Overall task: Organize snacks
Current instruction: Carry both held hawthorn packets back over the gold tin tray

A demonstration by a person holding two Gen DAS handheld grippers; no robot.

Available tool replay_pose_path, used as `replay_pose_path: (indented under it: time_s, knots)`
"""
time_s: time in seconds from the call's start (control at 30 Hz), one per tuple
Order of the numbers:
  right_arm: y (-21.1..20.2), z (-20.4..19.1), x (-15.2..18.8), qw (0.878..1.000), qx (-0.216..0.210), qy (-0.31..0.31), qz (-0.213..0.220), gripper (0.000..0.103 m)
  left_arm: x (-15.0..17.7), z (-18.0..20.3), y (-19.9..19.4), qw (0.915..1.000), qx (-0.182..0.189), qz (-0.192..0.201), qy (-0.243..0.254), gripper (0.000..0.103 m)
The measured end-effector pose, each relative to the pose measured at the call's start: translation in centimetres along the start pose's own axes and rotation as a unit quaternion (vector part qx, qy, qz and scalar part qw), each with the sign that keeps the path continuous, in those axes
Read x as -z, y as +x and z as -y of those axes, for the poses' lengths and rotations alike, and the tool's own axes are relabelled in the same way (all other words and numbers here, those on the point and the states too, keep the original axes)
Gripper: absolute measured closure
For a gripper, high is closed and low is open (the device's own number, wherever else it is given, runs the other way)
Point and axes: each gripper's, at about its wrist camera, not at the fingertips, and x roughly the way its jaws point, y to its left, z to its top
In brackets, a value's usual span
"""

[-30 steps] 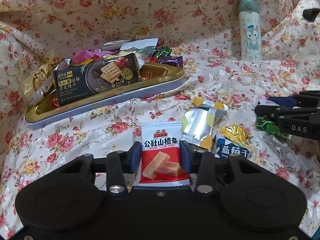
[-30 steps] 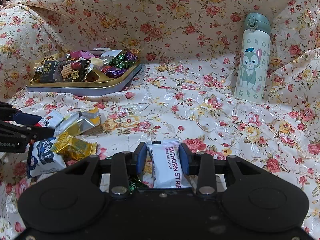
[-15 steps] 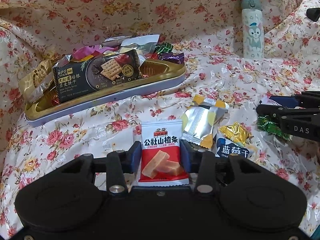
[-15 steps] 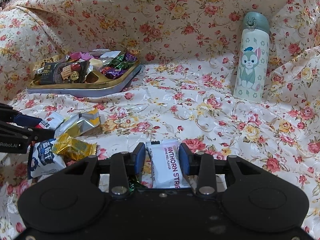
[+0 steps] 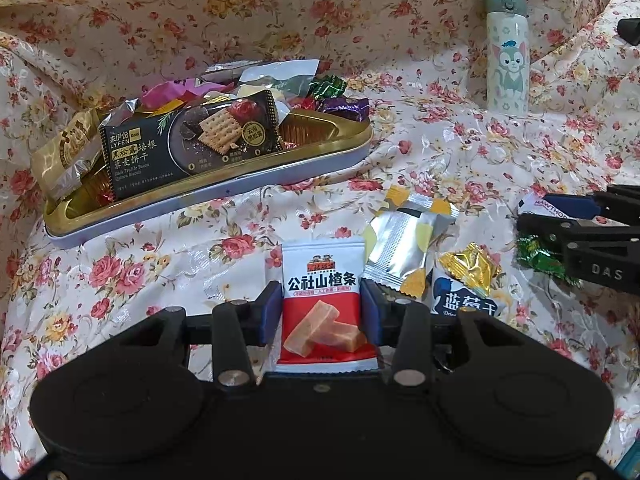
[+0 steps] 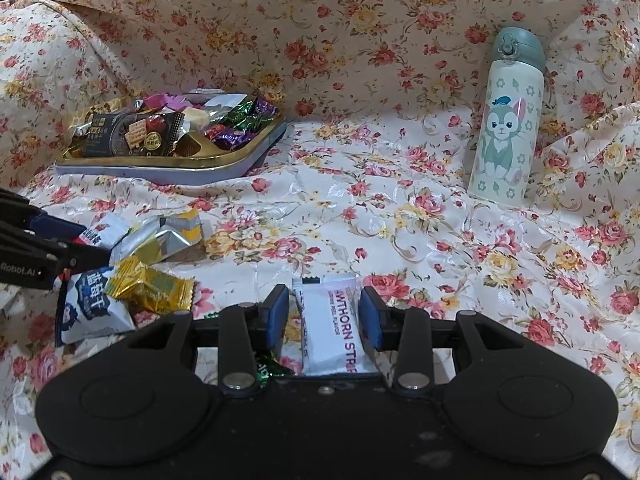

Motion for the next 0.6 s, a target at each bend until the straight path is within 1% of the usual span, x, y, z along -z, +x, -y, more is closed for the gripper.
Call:
replay_pose_path:
  time_s: [0.17, 0.23, 0.3, 0.43, 0.6]
  knots:
    - [-0.9, -0.1, 0.6, 1.0, 0.004, -0.004, -0.004, 0.064, -0.1, 0.0, 0.0, 0.9999, -0.002, -0.003, -0.012, 0.054]
    - [-1.3, -0.2, 0.8, 1.0, 0.003, -0.006, -0.005, 0.073, -0.2, 0.1, 0.0, 0.9998, -0.005, -0.007, -0.017, 0.055]
    - [-1.6, -0.3, 0.9, 1.0, 0.003, -0.008, -0.008, 0.076, -0.3, 0.1, 0.0, 0.9996, -0.008, -0.011, -0.023, 0.057]
    - [-2.3, -0.5, 1.1, 1.0, 0.003, -0.01, -0.016, 0.077, -0.4, 0.1, -0.3, 0.9991, -0.012, -0.022, -0.034, 0.06]
    - [-3.5, -0.6, 1.5, 1.0, -0.001, -0.004, -0.026, 0.077, -0.3, 0.2, -0.8, 0.9981, -0.02, -0.036, -0.045, 0.061]
